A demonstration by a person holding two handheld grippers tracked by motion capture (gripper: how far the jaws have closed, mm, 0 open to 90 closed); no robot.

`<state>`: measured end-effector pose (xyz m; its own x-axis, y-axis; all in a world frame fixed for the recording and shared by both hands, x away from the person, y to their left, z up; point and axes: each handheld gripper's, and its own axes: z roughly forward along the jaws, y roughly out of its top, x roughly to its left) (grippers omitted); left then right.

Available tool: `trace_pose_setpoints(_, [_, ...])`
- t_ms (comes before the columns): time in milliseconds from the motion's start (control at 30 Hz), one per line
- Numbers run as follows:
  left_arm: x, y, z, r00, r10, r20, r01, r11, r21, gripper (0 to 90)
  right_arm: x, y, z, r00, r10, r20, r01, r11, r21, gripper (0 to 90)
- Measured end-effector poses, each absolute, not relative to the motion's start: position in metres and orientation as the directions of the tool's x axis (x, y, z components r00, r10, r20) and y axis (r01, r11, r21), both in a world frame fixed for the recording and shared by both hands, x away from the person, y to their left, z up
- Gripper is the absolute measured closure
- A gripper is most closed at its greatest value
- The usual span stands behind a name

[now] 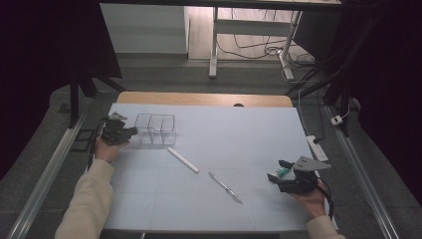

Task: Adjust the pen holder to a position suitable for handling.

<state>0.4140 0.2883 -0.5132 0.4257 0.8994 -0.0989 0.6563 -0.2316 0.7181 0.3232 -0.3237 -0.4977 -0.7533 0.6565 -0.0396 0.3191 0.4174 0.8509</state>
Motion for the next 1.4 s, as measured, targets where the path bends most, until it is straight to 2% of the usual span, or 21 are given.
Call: trace_pose_setpoints(1400, [0.419,0.262,-0.512,0.475,0.875,-0.09,0.645,-0.277,0.712,89.1,0.324,-0.324,-0.498,-0.751,0.659,-0.045,0.318,0.42,0.85,27.8])
